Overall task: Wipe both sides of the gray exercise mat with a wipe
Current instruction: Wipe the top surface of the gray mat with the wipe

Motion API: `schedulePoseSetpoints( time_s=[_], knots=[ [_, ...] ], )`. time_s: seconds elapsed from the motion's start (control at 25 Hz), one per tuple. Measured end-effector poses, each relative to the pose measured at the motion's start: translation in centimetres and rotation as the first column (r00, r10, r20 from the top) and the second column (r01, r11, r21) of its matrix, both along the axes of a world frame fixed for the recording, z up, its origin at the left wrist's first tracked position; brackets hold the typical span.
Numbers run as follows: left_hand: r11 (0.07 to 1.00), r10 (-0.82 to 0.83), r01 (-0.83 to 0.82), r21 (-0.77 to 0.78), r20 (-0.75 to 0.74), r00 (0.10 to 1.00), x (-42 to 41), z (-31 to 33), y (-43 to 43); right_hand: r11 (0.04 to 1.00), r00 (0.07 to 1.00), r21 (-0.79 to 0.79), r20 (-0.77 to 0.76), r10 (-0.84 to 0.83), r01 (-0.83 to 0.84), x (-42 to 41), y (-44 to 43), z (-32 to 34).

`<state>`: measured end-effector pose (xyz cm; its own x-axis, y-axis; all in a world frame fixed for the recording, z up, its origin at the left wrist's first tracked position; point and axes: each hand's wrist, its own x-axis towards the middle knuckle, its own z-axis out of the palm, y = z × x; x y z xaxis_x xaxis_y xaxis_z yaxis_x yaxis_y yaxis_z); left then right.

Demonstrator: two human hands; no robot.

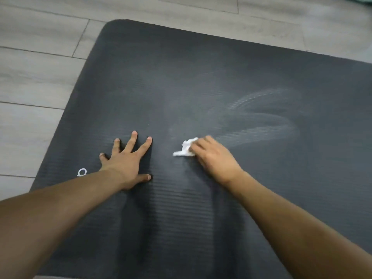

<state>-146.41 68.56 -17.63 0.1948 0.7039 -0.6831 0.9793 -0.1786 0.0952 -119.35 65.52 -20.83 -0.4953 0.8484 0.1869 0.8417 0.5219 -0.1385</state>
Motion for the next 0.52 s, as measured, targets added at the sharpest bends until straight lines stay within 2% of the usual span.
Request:
schedulePoseSetpoints(
  time_s=[0.04,0.08,0.12,0.16,0.2,0.24,0.28,0.32,0.36,0.4,0.44,0.48,0.52],
  knots=[
    [1.0,0.01,-0.01,0.003,0.008,1.0,0.3,0.0,0.0,0.97,0.969,0.017,-0.052,-0.242,0.244,2.5,2.2,0.1],
    [1.0,0.017,-0.017,0.005,0.01,1.0,0.6,-0.1,0.0,0.84,0.83,-0.034,-0.138,-0.54,0.541,4.5,3.9,0.2],
    [1.0,0.023,-0.023,0.008,0.006,1.0,0.6,-0.2,-0.1,0.629,0.607,-0.118,-0.181,-0.774,0.768,5.0,4.9,0.3],
    [0.999,0.029,-0.029,0.013,-0.001,1.0,0.6,-0.3,0.0,0.483,0.456,-0.145,-0.184,-0.871,0.863,3.7,5.3,0.1],
    [0.999,0.03,-0.03,0.015,-0.009,0.999,0.5,-0.3,0.0,0.503,0.468,-0.141,-0.224,-0.855,0.852,1.2,5.2,-0.2],
    [1.0,0.029,-0.029,0.011,-0.014,0.999,0.6,-0.3,0.0,0.645,0.597,-0.115,-0.285,-0.75,0.755,-1.7,4.9,-0.6],
    [1.0,0.029,-0.029,0.009,-0.014,0.999,0.6,-0.3,0.0,0.816,0.772,-0.074,-0.287,-0.568,0.573,-4.7,4.2,-0.6],
    [1.0,0.029,-0.029,0.006,-0.014,0.999,0.7,-0.3,0.1,0.937,0.912,-0.061,-0.217,-0.349,0.344,-6.3,3.5,-1.4],
    [1.0,0.028,-0.028,0.002,-0.018,0.999,0.8,-0.3,0.0,0.981,0.972,-0.063,-0.14,-0.188,0.181,-6.3,3.8,-1.8],
    [1.0,0.027,-0.027,0.005,-0.022,0.999,0.8,-0.4,0.0,0.986,0.983,-0.072,-0.097,-0.154,0.147,-4.8,5.1,-1.8],
    [1.0,0.024,-0.024,0.013,-0.025,0.999,0.8,-0.5,0.0,0.961,0.957,-0.071,-0.101,-0.272,0.266,-3.0,6.6,-1.6],
    [1.0,0.021,-0.021,0.019,-0.025,0.999,0.8,-0.5,0.0,0.873,0.862,-0.09,-0.143,-0.487,0.479,-1.2,7.8,-1.5],
    [1.0,0.021,-0.021,0.02,-0.021,1.0,0.8,-0.6,-0.1,0.741,0.718,-0.109,-0.187,-0.67,0.663,-0.3,8.4,-0.9]
  ],
)
